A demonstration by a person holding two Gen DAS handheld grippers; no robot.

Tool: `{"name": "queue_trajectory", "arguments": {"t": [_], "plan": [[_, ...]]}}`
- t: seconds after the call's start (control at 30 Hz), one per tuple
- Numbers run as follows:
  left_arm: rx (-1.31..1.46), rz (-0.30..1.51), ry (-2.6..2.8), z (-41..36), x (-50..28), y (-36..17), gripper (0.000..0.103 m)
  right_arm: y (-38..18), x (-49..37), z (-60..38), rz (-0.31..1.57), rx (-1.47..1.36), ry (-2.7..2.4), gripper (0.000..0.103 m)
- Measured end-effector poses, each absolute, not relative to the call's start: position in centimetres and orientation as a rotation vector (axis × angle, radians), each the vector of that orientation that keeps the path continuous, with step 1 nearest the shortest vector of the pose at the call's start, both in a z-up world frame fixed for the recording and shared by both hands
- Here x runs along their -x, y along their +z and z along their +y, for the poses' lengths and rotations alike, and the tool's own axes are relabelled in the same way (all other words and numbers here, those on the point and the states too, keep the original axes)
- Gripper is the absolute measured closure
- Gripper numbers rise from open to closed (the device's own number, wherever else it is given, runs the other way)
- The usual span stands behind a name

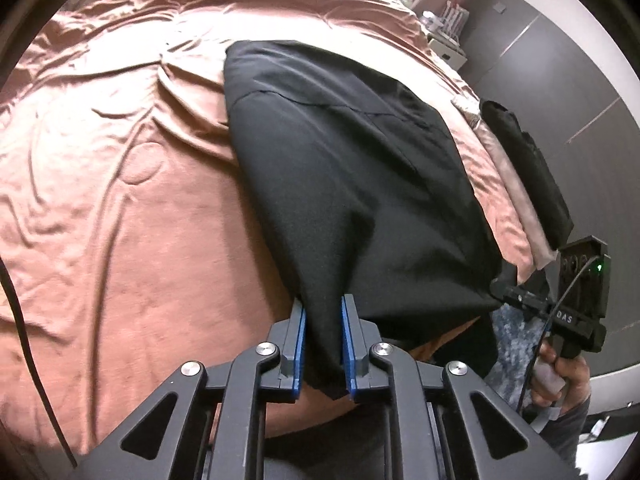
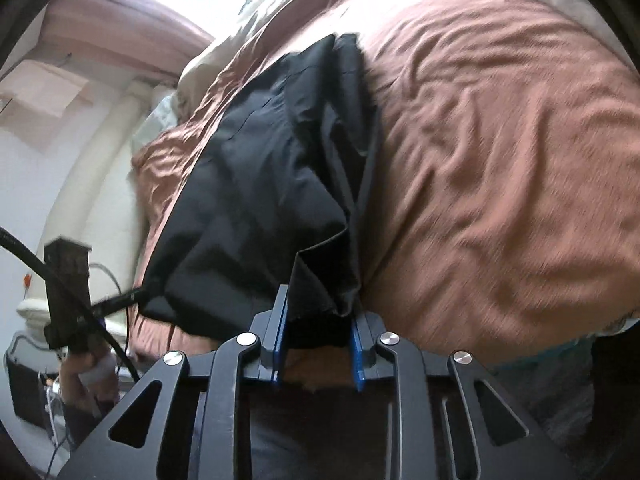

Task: Fold large clothes
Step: 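Pinch the folded jacket edge with the left gripper and smooth it flat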

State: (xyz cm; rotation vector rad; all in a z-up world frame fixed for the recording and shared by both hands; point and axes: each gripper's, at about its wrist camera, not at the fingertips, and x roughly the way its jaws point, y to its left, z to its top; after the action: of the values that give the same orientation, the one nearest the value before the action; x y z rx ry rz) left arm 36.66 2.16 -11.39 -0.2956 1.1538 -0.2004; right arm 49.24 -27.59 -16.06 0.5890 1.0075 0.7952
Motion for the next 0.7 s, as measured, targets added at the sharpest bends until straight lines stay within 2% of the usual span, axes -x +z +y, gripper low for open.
{"name": "queue_trajectory", "arguments": {"t": [0.13,0.2,0.23,0.3,0.33,0.37,0.43,0.47,0.7], "plan": [[0.267,1.186,-0.208,3.1,-34.8,-11.8,0.086,-16.8,-47.6,-26.5,1.053,-0.552,0.854,0.079],[0.262,1.222,-0.215,3.3,-34.6,-12.5,0.081,-17.0,-47.5,-26.8,1.057,-0.545,0.839,0.076],[0.267,1.241,-0.208,3.3,-34.8,-13.0,0.076,-17.0,-47.7,-27.1,1.057,-0.540,0.824,0.069],[0.306,1.265,-0.213,4.0,-35.2,-13.7,0.074,-16.9,-48.3,-28.0,1.063,-0.554,0.803,0.052],[0.334,1.264,-0.220,4.6,-35.5,-13.8,0.071,-16.7,-48.6,-28.5,1.055,-0.556,0.789,0.040],[0.347,1.257,-0.223,4.9,-35.7,-13.8,0.064,-16.2,-48.9,-28.9,1.035,-0.551,0.773,0.034],[0.378,1.228,-0.217,6.0,-36.2,-13.5,0.050,-15.5,-49.5,-29.3,1.016,-0.544,0.774,0.034],[0.389,1.213,-0.211,6.5,-36.6,-13.4,0.049,-15.2,-50.1,-29.4,1.015,-0.546,0.780,0.034],[0.474,1.170,-0.190,9.3,-40.2,-13.8,0.049,-14.3,-54.2,-28.2,1.008,-0.543,0.798,0.033]]}}
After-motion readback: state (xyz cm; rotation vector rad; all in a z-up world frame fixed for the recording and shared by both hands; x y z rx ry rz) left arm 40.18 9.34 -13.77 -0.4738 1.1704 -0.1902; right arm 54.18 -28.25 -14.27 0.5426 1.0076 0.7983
